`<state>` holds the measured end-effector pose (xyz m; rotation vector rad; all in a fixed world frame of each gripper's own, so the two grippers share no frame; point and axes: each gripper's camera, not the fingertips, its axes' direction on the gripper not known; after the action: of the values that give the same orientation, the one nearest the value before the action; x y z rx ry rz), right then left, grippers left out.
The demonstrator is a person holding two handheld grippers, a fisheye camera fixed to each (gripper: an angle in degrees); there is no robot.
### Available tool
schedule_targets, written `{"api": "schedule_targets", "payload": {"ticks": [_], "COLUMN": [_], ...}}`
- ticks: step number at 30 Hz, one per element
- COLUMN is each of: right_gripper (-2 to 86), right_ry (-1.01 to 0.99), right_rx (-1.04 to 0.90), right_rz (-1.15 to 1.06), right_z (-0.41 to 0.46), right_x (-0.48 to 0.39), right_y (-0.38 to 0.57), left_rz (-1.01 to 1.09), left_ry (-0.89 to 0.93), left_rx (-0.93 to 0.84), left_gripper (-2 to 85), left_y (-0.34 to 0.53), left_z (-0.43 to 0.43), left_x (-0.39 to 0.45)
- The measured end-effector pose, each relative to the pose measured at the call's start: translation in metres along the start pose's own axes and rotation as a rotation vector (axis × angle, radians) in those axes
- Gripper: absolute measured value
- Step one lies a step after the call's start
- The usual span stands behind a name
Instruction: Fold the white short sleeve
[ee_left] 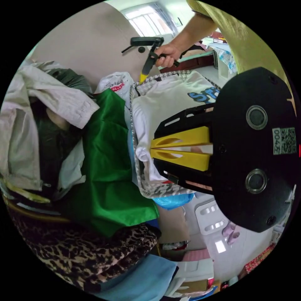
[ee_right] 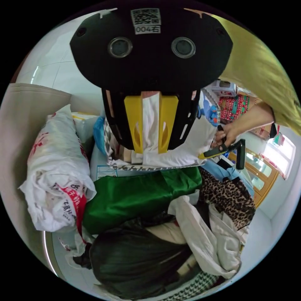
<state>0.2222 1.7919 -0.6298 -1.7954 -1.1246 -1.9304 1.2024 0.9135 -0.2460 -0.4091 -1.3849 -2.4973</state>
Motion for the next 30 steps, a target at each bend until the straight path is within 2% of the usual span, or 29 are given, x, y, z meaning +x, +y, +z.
{"api": "schedule_targets", "payload": {"ticks": [3, 7, 12, 13, 17, 22, 26, 30], "right_gripper": [8.0, 8.0, 7.5, 7.5, 7.1, 7.2, 7.8, 6.3], "right_ry": [0.022, 0.075, 0.162, 0.195, 0.294, 0.314, 0.223, 0.206], "right_rx": [-0.029, -0.134, -0.229, -0.263, -0.355, -0.352, -0.309, -0.291], "right_rz": [-0.032, -0.046, -0.012, -0.003, 0.022, 0.067, 0.226, 0.286], "right_z": [-0.041, -0.064, -0.052, -0.045, -0.027, -0.052, -0.090, -0.132], "right_x": [-0.020, -0.060, -0.092, -0.097, -0.115, -0.145, -0.161, -0.188], "right_y": [0.038, 0.101, 0.140, 0.144, 0.156, 0.175, 0.201, 0.223], "left_rz": [0.033, 0.143, 0.211, 0.235, 0.305, 0.372, 0.418, 0.489], "left_ry": [0.036, 0.074, 0.045, -0.010, -0.058, -0.066, -0.064, -0.103], "left_rx": [0.016, -0.125, -0.307, -0.340, -0.390, -0.366, -0.354, -0.354], "left_gripper": [0.3, 0.3, 0.4, 0.4, 0.4, 0.5, 0.5, 0.5], "left_y": [-0.008, 0.012, 0.037, 0.036, 0.019, 0.010, 0.004, -0.001], "left_z": [-0.026, -0.034, 0.005, 0.020, 0.052, 0.066, 0.080, 0.092], "left_x": [0.008, 0.036, 0.067, 0.073, 0.094, 0.114, 0.133, 0.153]}}
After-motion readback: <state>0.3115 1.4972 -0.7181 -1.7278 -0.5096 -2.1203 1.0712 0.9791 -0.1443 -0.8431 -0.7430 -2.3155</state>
